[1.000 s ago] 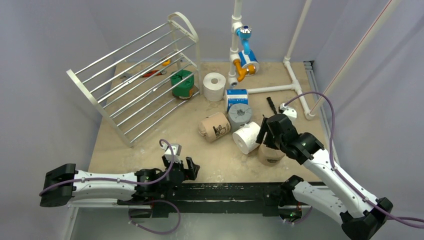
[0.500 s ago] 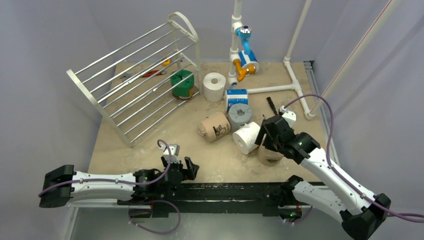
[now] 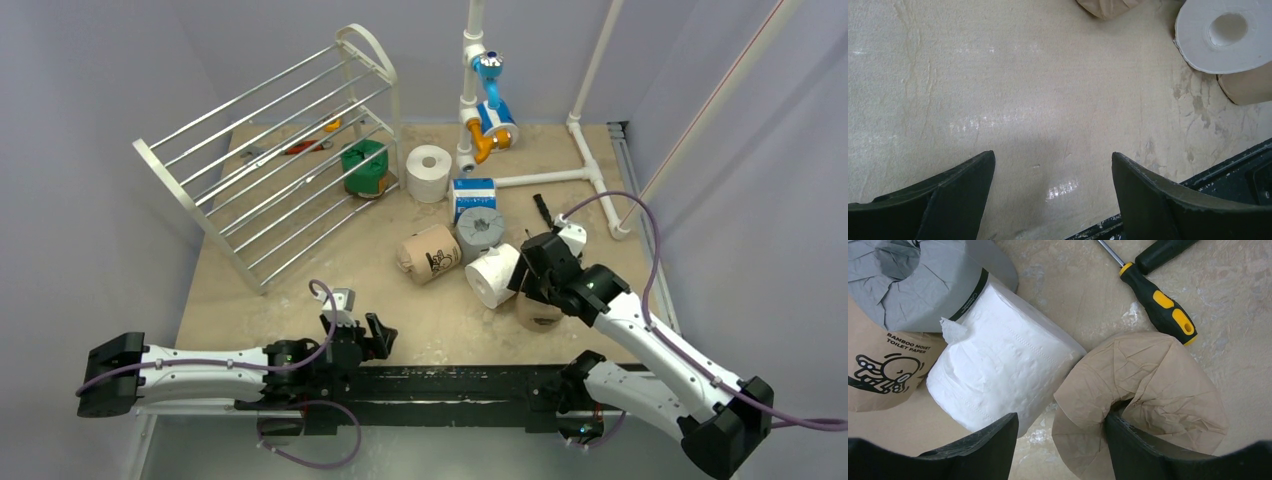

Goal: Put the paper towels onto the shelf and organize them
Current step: Pick up the paper towel from the center of the board.

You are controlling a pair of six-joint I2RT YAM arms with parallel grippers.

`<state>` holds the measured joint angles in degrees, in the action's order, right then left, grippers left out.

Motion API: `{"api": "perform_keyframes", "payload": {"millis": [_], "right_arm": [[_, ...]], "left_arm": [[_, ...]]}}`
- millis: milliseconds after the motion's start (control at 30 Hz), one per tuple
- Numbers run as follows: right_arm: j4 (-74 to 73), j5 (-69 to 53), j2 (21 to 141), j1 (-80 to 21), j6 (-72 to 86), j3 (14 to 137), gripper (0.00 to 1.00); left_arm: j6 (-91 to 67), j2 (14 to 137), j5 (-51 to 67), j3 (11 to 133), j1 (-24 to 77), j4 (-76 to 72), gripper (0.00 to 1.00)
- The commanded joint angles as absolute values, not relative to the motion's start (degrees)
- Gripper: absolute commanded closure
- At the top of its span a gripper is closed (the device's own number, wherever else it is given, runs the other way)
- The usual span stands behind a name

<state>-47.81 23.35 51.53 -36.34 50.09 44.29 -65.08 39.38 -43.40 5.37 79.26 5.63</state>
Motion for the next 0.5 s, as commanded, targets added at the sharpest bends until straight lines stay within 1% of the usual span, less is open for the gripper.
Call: {"api": "perform_keyframes", "payload": {"millis": [0, 100, 300, 467], "right_arm": [[-46.08, 25.31, 52.24, -36.52, 51.42, 43.62, 0.37], [-46.03, 24.66, 52.32, -36.59, 52.03, 43.28, 0.39], [-50.31, 23.56, 50.19, -36.58, 53.97, 43.15, 0.36], [-52.56, 23.14, 50.22, -36.85, 53.74, 43.06, 0.37]], "left_arm": [[-66.65, 39.36, -44.47, 4.23, 79.37, 6.96, 0.14], [-67.06, 38.74, -44.69, 3.92, 79.37, 7.24, 0.14], [-67.99, 37.37, -44.82, 3.23, 79.37, 7.72, 0.14], [-67.94, 38.75, -44.56, 3.33, 79.37, 6.57, 0.14]]}}
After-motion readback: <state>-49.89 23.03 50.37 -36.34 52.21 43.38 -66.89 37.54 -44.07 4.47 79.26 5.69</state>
